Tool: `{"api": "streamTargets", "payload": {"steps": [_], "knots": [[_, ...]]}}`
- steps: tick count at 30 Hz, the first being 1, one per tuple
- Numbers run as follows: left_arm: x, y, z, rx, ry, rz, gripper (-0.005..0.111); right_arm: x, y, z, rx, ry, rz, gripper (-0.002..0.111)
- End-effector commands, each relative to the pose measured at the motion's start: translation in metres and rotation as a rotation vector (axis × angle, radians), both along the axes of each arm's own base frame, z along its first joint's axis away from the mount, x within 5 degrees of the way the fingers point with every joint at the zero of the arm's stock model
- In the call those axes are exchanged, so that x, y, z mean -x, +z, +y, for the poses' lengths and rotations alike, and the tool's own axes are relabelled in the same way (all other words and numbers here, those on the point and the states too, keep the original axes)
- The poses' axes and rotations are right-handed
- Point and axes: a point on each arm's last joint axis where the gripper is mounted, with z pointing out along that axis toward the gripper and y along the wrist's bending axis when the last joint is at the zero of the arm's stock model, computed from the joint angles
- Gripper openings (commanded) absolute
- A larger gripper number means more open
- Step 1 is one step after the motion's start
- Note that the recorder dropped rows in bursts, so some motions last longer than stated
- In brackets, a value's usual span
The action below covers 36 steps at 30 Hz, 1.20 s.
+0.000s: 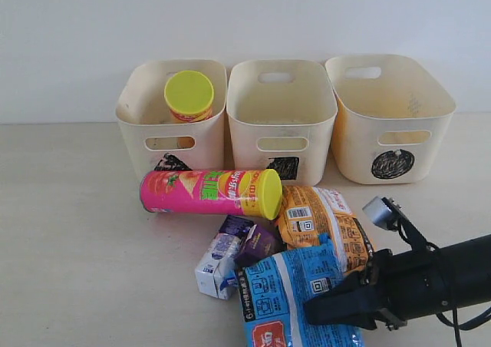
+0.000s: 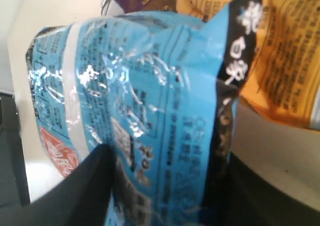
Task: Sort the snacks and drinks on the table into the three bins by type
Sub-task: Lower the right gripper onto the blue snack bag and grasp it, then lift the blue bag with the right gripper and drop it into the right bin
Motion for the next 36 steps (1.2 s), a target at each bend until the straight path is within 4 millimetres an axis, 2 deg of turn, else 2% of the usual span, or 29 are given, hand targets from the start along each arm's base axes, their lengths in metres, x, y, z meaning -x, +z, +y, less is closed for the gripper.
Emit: {"api": "streamTargets", "payload": {"steps": [1, 6, 8, 15, 22, 27, 31, 36], "knots": [[0.0, 0.002, 0.0, 0.009, -0.001, -0.015, 0.004, 0.0, 0.0, -0.001, -0.01, 0.008, -0.012, 0.025], [0.0, 0.002, 0.0, 0.009, -0.001, -0.015, 0.004, 0.0, 0.001, -0.001, -0.021, 0.014, -0.017, 0.004], [0.0, 0.002, 0.0, 0.009, -0.001, -0.015, 0.004, 0.0, 0.001, -0.001, -0.021, 0.014, -0.017, 0.0], [0.0, 0.002, 0.0, 0.009, -0.001, -0.015, 0.004, 0.001, 0.004, 0.001, -0.06, 0.027, -0.018, 0.0], [0.0, 0.002, 0.0, 0.009, -0.001, -0.015, 0.004, -0.005, 0.02, 0.006, -0.177, 0.098, -0.021, 0.0], [0.0, 0.002, 0.0, 0.009, -0.001, -0.015, 0.004, -0.015, 0.031, 0.007, -0.171, 0.102, -0.026, 0.0], [0.0, 0.002, 0.0, 0.009, -0.001, -0.015, 0.004, -0.019, 0.059, 0.007, -0.159, 0.123, -0.089, 0.0], [0.0, 0.002, 0.0, 0.009, -0.001, -0.015, 0.004, -0.021, 0.118, 0.007, -0.172, 0.108, -0.251, 0.0]]}}
